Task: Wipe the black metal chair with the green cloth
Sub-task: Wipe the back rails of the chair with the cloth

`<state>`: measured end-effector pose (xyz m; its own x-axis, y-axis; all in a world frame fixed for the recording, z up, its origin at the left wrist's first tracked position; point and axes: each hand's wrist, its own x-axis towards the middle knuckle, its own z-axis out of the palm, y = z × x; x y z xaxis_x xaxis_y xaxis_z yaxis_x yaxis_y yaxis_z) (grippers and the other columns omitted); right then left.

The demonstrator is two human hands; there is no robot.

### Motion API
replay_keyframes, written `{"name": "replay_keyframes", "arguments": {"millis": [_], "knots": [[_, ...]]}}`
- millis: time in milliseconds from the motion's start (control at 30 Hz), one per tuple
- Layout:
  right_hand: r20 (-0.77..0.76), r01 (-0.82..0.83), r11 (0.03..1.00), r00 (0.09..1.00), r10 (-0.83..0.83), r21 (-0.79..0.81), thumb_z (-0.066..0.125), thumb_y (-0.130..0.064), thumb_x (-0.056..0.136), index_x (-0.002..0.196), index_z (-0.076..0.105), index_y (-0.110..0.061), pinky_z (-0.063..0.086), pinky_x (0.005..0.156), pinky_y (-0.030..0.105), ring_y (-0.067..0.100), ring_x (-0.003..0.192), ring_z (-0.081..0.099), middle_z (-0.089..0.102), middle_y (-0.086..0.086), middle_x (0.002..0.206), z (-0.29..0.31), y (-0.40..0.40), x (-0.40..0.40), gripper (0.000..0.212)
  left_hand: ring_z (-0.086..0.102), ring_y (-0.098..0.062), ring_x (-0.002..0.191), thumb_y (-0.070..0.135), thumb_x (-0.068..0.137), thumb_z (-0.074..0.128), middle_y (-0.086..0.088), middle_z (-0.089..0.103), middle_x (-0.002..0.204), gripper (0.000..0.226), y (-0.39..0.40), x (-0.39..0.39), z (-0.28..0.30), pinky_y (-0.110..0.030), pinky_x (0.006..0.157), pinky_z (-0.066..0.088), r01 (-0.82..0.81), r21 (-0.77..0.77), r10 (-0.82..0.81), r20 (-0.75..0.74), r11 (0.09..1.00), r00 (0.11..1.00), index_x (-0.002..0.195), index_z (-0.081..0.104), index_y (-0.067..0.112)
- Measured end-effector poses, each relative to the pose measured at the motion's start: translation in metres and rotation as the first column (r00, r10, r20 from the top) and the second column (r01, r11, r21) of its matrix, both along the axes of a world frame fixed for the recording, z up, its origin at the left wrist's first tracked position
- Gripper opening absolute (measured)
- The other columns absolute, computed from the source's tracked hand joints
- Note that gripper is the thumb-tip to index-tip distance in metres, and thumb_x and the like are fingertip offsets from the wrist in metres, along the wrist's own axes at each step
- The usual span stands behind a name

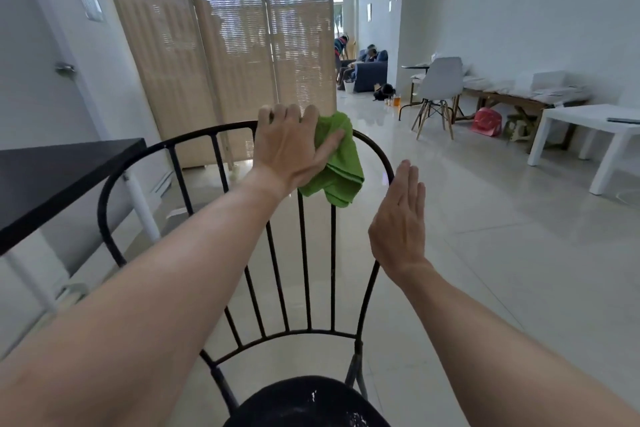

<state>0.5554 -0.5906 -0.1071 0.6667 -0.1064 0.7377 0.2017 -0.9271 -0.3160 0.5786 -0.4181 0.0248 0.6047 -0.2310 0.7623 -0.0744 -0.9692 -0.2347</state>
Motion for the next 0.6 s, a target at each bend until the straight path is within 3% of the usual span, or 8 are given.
{"name": "replay_keyframes", "arguments": {"millis": [67, 167, 267, 367, 467, 600], "knots": [[0.000, 0.008, 1.000, 1.000, -0.008, -0.017, 0.035, 0.020, 0.067, 0.147, 0.007, 0.017, 0.016, 0.122, 0.050, 0.043, 0.148, 0.014, 0.020, 0.032, 0.156, 0.001, 0.000, -0.002, 0.084, 0.054, -0.031, 0.087, 0.079, 0.084, 0.033, -0.013, 0.062, 0.093, 0.074, -0.011, -0.004, -0.003, -0.048, 0.086, 0.037, -0.025, -0.051, 0.023, -0.029, 0.998, 0.999, 0.101, 0.057, 0.011], [0.002, 0.004, 0.998, 1.000, -0.004, -0.069, 0.035, 0.020, 0.067, 0.146, 0.008, 0.019, 0.019, 0.121, 0.052, 0.044, 0.148, 0.013, 0.018, 0.034, 0.156, 0.001, -0.004, -0.005, 0.083, 0.055, -0.034, 0.093, 0.060, 0.089, 0.039, -0.013, 0.062, 0.101, 0.055, -0.024, -0.005, -0.011, -0.050, 0.092, 0.037, -0.020, -0.059, 0.016, -0.067, 0.998, 0.998, 0.109, 0.057, 0.012], [-0.021, 0.005, 0.998, 1.000, -0.006, -0.066, 0.035, 0.019, 0.070, 0.146, 0.008, 0.020, 0.020, 0.120, 0.053, 0.043, 0.148, 0.012, 0.018, 0.034, 0.156, 0.002, -0.005, -0.010, 0.081, 0.056, -0.033, 0.100, 0.047, 0.091, 0.038, -0.009, 0.064, 0.107, 0.046, -0.023, -0.007, -0.009, -0.048, 0.098, 0.034, 0.091, -0.098, -0.097, -0.056, 0.991, 0.994, 0.118, 0.058, 0.015], [-0.028, -0.002, 0.997, 1.000, 0.000, -0.079, 0.033, 0.019, 0.071, 0.146, 0.007, 0.020, 0.019, 0.121, 0.052, 0.043, 0.149, 0.011, 0.016, 0.034, 0.157, 0.001, -0.007, -0.014, 0.079, 0.058, -0.032, 0.105, 0.031, 0.095, 0.046, -0.012, 0.066, 0.110, 0.039, 0.004, -0.015, -0.001, -0.043, 0.099, 0.034, 0.231, -0.263, -0.255, -0.059, 0.937, 0.965, 0.128, 0.051, 0.011], [-0.042, -0.015, 0.998, 0.999, 0.013, -0.057, 0.034, 0.019, 0.073, 0.147, 0.006, 0.019, 0.018, 0.121, 0.052, 0.041, 0.150, 0.008, 0.015, 0.032, 0.158, 0.002, -0.009, -0.018, 0.079, 0.058, -0.038, 0.106, 0.022, 0.096, 0.052, -0.020, 0.064, 0.114, 0.043, 0.047, -0.029, 0.008, -0.045, 0.099, 0.037, 0.195, -0.295, -0.227, -0.076, 0.935, 0.971, 0.135, 0.044, 0.005], [-0.048, -0.029, 0.999, 0.998, 0.027, -0.038, 0.039, 0.020, 0.075, 0.147, 0.004, 0.018, 0.018, 0.121, 0.052, 0.041, 0.150, 0.007, 0.013, 0.032, 0.158, 0.001, -0.009, -0.026, 0.080, 0.057, -0.045, 0.105, 0.026, 0.091, 0.044, -0.025, 0.060, 0.118, 0.051, 0.098, -0.050, 0.003, -0.054, 0.094, 0.043, 0.095, -0.307, -0.131, -0.100, 0.947, 0.986, 0.135, 0.043, 0.000]]}}
